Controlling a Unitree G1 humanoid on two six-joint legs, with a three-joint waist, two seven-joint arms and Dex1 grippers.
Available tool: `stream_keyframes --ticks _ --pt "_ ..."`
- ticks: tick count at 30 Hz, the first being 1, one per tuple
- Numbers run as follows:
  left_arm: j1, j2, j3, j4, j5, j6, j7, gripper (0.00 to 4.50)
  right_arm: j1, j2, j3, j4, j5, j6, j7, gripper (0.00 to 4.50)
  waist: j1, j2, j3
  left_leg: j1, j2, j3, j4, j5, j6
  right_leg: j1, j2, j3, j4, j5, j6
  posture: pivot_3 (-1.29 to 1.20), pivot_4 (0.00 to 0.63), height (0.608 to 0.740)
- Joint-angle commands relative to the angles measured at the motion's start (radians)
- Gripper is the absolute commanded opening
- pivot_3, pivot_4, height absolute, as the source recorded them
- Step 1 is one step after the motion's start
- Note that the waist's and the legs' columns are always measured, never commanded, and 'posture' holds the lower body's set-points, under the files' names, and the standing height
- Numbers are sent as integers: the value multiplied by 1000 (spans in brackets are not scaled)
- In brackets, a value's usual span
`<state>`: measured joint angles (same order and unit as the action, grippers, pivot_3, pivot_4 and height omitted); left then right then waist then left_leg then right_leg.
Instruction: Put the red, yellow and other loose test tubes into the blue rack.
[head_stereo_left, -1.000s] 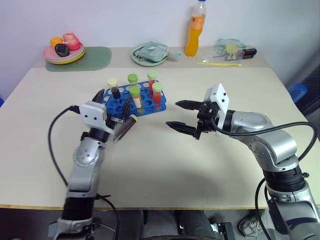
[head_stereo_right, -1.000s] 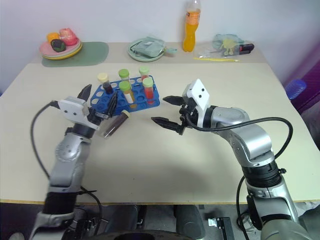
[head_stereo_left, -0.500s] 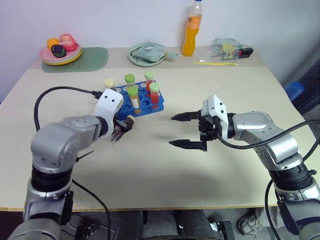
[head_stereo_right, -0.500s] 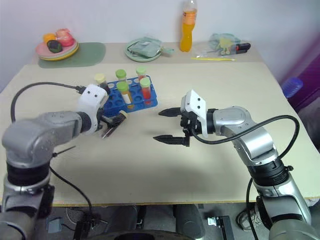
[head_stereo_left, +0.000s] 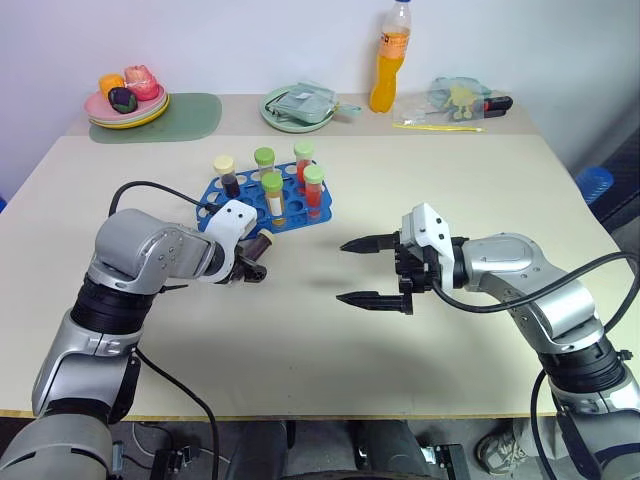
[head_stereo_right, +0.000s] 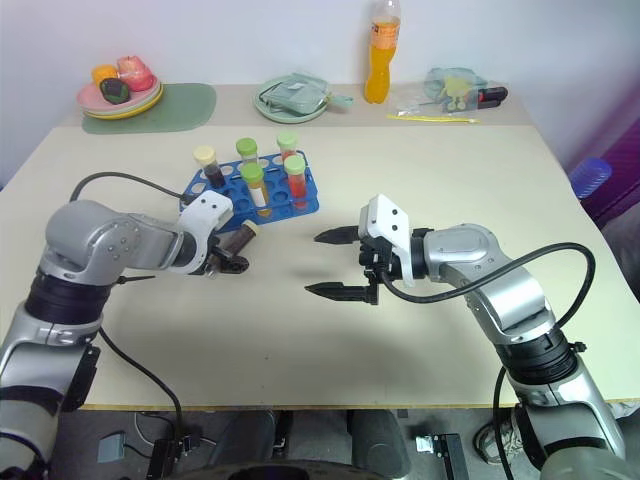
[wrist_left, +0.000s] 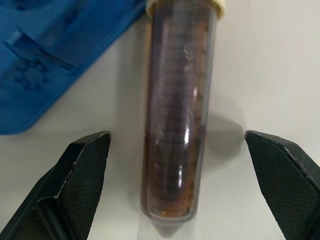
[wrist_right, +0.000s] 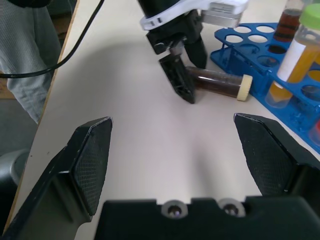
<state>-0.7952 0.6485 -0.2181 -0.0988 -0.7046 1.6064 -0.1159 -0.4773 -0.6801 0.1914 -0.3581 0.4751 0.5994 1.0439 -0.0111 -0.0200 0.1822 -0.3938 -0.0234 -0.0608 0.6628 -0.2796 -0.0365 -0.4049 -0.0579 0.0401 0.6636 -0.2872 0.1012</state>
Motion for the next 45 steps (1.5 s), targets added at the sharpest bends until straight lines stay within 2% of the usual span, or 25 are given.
stream_keyframes --ticks 1,7,10,14,16,20,21,24,26,29,31,33,36,39,45 --pt "-58 -9 -23 57 24 8 -10 4429 -1 12 -3 -38 2 -11 -8 4310 0 0 0 0 0 0 0 0 0 0 0 0 0 0 0 0 150 729" --pt "-115 -47 -48 146 67 8 -61 4429 1 16 6 -35 -4 -20 -8 4310 -1 0 0 0 -1 0 0 0 0 0 1 0 0 0 0 0 150 729" --pt "-121 -57 -45 153 102 8 -73 3627 5 17 8 -41 -3 -20 -10 4310 -1 0 0 0 -1 0 0 0 0 0 1 0 0 0 0 0 150 729" --pt "-114 -52 -34 130 108 8 -96 1726 16 12 8 -52 1 -15 -11 4310 0 0 0 0 -1 0 0 0 0 0 1 0 0 0 0 0 150 729" --pt "-103 -41 -27 102 93 8 -108 936 19 11 8 -57 1 -13 -11 4310 -1 0 0 0 -1 0 0 0 0 0 0 0 0 0 0 0 150 729" --pt "-73 9 -7 33 1 8 -133 887 21 10 6 -63 4 -9 -14 4310 -4 0 0 0 -1 0 0 0 0 -1 -1 0 0 0 0 0 150 729" --pt "-52 46 4 -43 -34 8 -162 887 20 9 5 -63 5 -8 -13 4310 -4 0 0 0 -1 0 0 0 0 -1 -1 0 0 0 0 0 150 729" --pt "31 87 133 -240 -102 8 -194 887 18 6 3 -61 6 -6 -14 4310 -8 0 0 -2 0 1 -1 0 0 -3 -1 1 0 0 0 0 150 729" --pt "124 79 248 -357 -82 -136 -205 887 14 9 2 -59 6 -5 -19 4310 -3 0 0 -3 0 0 0 0 0 -4 -1 1 0 0 0 0 150 729" --pt "258 77 351 -450 34 -363 -163 887 10 15 -6 -56 9 0 -30 4310 -1 0 0 -3 0 0 0 0 0 -3 -3 1 -1 0 0 0 150 729" --pt "314 15 430 -424 75 -478 -122 887 4 23 -11 -51 11 3 -41 4310 1 0 0 -3 0 0 0 0 -1 -3 -2 1 -1 0 0 0 150 729" --pt "369 -61 458 -404 171 -651 -53 887 -6 36 -12 -44 13 7 -55 4310 4 0 0 -2 0 0 0 0 -1 -2 -3 0 -1 0 0 0 150 729" --pt "448 -144 412 -377 352 -918 34 887 -22 56 -10 -34 11 10 -71 4310 5 0 0 -2 -1 0 0 0 0 0 -3 0 -1 0 0 0 150 729" --pt "477 -222 348 -254 522 -1210 92 887 -36 71 -7 -23 12 10 -78 4310 9 0 0 -2 -1 0 0 0 1 -1 -4 0 -2 0 0 0 150 729" --pt "406 -369 291 95 681 -1653 175 887 -57 91 -1 -10 6 10 -85 4310 25 0 0 -3 -2 1 1 0 1 -1 -4 -1 -2 1 0 0 150 729"
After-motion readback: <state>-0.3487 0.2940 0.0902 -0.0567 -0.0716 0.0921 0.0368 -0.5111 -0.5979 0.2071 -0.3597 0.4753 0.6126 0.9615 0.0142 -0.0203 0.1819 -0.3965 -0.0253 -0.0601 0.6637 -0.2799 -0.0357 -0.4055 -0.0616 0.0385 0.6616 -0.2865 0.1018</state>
